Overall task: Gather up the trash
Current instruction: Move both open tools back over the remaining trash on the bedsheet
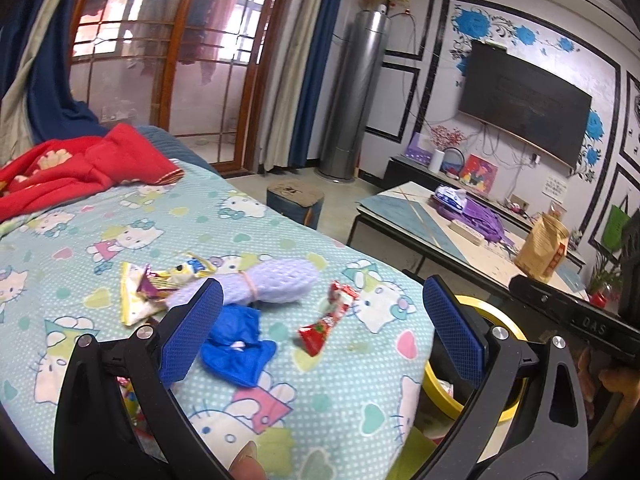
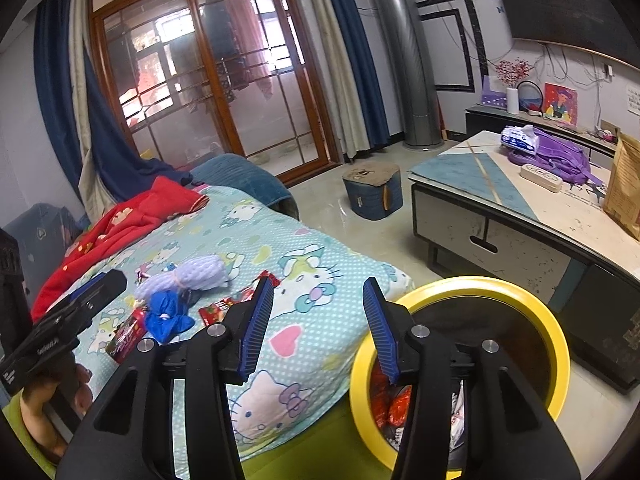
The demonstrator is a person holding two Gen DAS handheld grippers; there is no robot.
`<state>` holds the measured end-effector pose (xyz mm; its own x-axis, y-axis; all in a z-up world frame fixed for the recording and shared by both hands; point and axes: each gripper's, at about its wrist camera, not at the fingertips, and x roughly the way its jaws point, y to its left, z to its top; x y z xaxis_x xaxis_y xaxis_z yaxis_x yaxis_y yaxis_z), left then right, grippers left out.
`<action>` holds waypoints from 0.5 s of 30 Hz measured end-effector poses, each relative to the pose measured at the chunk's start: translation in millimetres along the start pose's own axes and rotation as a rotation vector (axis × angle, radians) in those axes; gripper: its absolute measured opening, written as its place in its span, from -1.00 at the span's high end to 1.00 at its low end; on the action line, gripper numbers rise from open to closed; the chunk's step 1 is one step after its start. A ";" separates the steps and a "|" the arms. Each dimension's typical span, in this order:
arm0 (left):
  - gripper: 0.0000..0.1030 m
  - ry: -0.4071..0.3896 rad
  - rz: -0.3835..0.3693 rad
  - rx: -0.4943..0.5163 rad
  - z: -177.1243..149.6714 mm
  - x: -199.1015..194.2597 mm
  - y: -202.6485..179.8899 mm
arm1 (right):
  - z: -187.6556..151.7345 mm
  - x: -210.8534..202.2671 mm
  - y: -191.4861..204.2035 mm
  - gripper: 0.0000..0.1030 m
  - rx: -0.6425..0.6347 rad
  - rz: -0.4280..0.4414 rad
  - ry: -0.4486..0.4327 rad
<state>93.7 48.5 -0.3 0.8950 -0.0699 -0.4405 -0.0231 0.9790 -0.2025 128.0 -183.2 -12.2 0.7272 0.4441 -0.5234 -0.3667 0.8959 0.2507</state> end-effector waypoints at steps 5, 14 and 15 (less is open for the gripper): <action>-0.78 -0.011 0.033 -0.018 2.0 -1.8 14.3 | -1.4 6.6 16.9 0.09 -0.033 0.024 0.016; -0.78 0.002 0.108 -0.063 6.6 -1.3 48.6 | -11.0 30.1 57.5 0.02 -0.120 0.060 0.060; -0.78 0.004 0.116 -0.069 7.1 -1.1 53.4 | -12.4 33.7 61.9 0.02 -0.132 0.063 0.068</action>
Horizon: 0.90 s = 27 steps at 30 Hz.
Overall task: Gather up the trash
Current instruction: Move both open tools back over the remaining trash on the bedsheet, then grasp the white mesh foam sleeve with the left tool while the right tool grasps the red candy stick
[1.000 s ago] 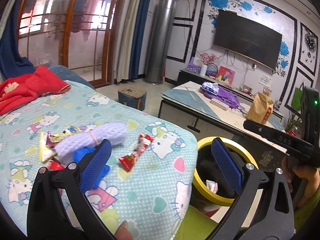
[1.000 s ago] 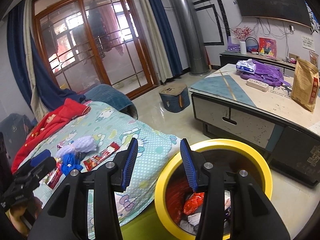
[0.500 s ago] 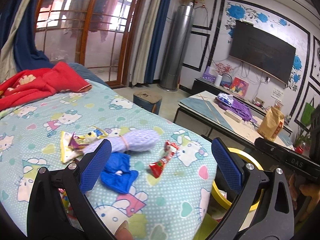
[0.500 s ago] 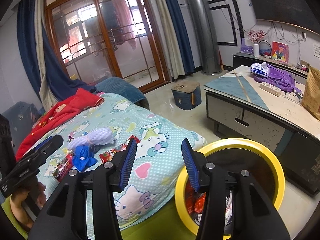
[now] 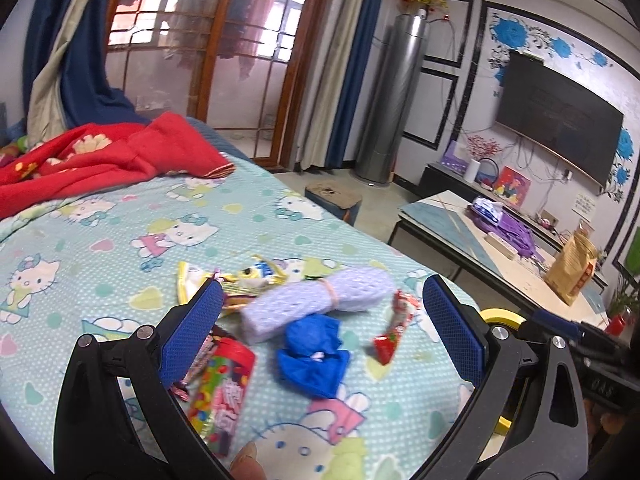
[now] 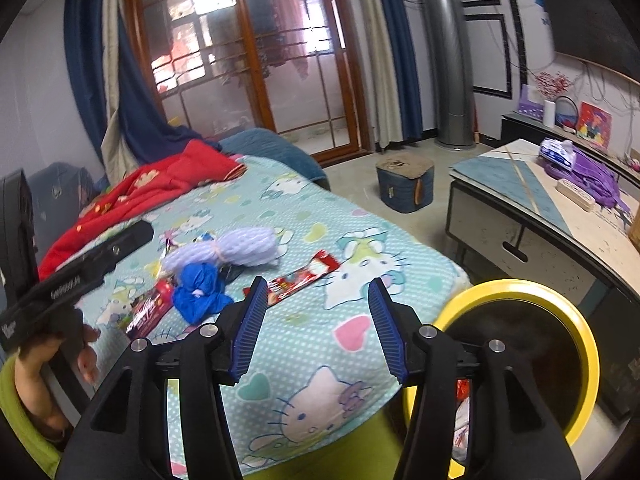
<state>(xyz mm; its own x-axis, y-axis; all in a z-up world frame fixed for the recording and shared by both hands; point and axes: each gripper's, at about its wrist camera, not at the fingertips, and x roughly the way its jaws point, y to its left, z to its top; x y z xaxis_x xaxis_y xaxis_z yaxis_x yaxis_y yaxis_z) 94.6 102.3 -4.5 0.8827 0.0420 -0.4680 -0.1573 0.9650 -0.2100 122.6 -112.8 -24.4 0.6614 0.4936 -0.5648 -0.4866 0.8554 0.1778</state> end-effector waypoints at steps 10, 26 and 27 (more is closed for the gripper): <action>-0.69 0.031 0.000 -0.039 0.9 8.3 24.3 | -10.1 42.4 31.3 0.02 -0.054 0.035 0.074; 0.06 0.153 -0.112 -0.149 -12.5 42.0 48.3 | -17.5 109.9 43.3 0.01 -0.029 0.056 0.192; 0.08 0.158 -0.113 -0.150 -13.3 43.3 48.7 | -17.4 112.1 44.2 0.01 -0.028 0.057 0.194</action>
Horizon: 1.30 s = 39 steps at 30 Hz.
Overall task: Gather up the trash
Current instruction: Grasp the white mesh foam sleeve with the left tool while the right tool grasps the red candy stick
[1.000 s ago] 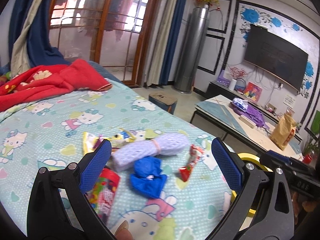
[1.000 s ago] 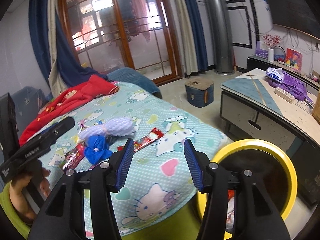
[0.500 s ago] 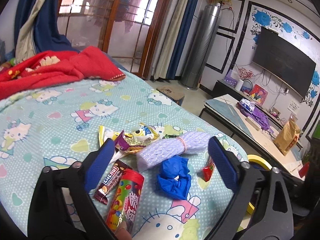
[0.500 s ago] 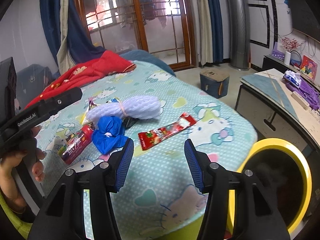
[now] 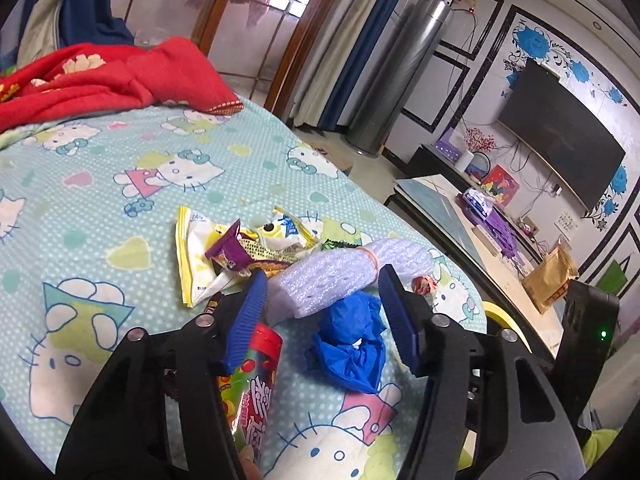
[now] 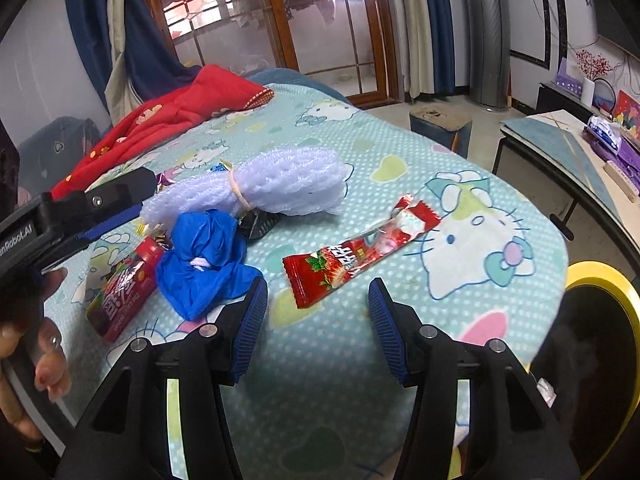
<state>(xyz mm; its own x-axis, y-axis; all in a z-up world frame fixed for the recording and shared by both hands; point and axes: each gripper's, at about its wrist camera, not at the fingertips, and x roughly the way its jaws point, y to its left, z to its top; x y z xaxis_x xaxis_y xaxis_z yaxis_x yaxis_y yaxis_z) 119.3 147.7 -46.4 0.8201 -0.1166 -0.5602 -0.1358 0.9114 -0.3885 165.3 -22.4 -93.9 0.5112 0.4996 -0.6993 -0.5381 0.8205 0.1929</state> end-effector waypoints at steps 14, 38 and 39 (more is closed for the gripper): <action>0.57 0.039 -0.012 0.002 -5.8 5.8 1.5 | 2.5 18.1 -9.8 0.36 0.052 -0.023 0.012; 0.74 -0.038 -0.060 0.056 -3.4 -22.3 -22.8 | -21.7 -15.0 -31.2 0.74 0.111 -0.017 -0.032; 0.75 -0.047 -0.067 0.061 -2.6 -25.5 -25.0 | -21.9 -16.4 -31.0 0.74 0.111 -0.015 -0.034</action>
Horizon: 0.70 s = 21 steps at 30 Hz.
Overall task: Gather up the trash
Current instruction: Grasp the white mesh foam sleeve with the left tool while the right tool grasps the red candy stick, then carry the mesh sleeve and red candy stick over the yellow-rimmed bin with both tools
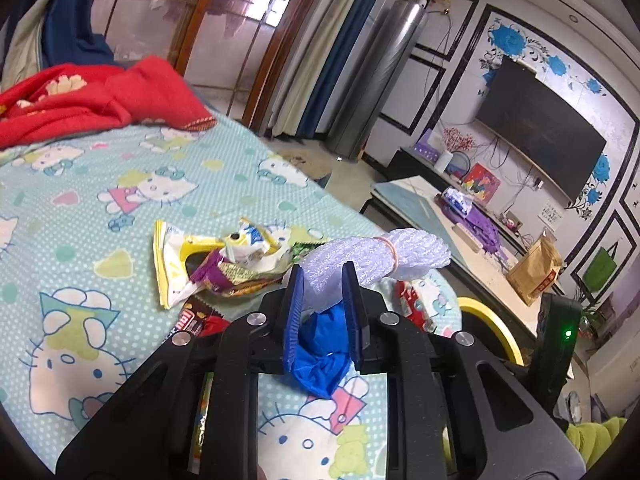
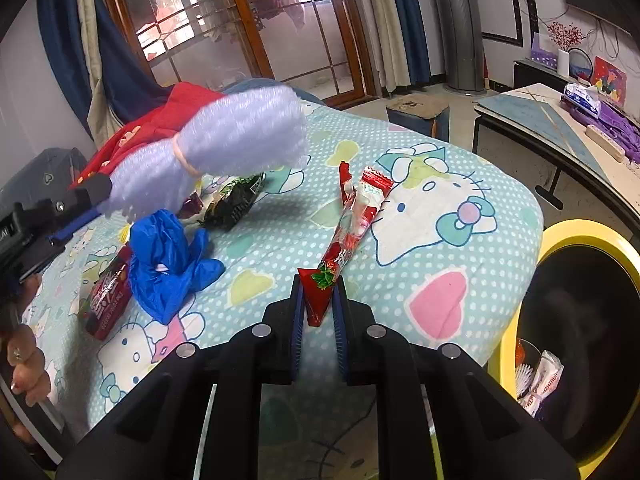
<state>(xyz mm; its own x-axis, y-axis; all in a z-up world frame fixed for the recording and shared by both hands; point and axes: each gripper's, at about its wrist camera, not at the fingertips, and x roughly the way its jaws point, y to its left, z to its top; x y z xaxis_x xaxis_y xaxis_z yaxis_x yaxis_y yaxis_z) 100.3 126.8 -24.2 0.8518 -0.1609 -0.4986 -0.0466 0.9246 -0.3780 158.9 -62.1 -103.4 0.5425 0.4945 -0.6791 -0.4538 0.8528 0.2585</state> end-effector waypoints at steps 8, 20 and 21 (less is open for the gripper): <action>0.79 -0.027 -0.033 0.033 4.0 -13.5 -16.7 | 9.3 -18.0 -1.5 0.74 0.000 0.006 -0.042; 0.81 -0.043 -0.083 0.074 3.0 -21.7 -40.1 | 32.2 -52.0 -33.7 0.74 0.045 -0.037 -0.113; 0.81 -0.043 -0.088 0.077 2.4 -22.0 -42.2 | 34.0 -55.6 -37.8 0.74 0.050 -0.043 -0.119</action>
<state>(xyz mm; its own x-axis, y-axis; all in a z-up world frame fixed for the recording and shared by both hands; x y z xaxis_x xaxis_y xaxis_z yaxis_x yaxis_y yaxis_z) 84.8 92.1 4.6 0.8724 -0.2294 -0.4316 0.0684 0.9317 -0.3568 169.9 -116.2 -52.1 0.6426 0.4708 -0.6045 -0.3941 0.8797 0.2662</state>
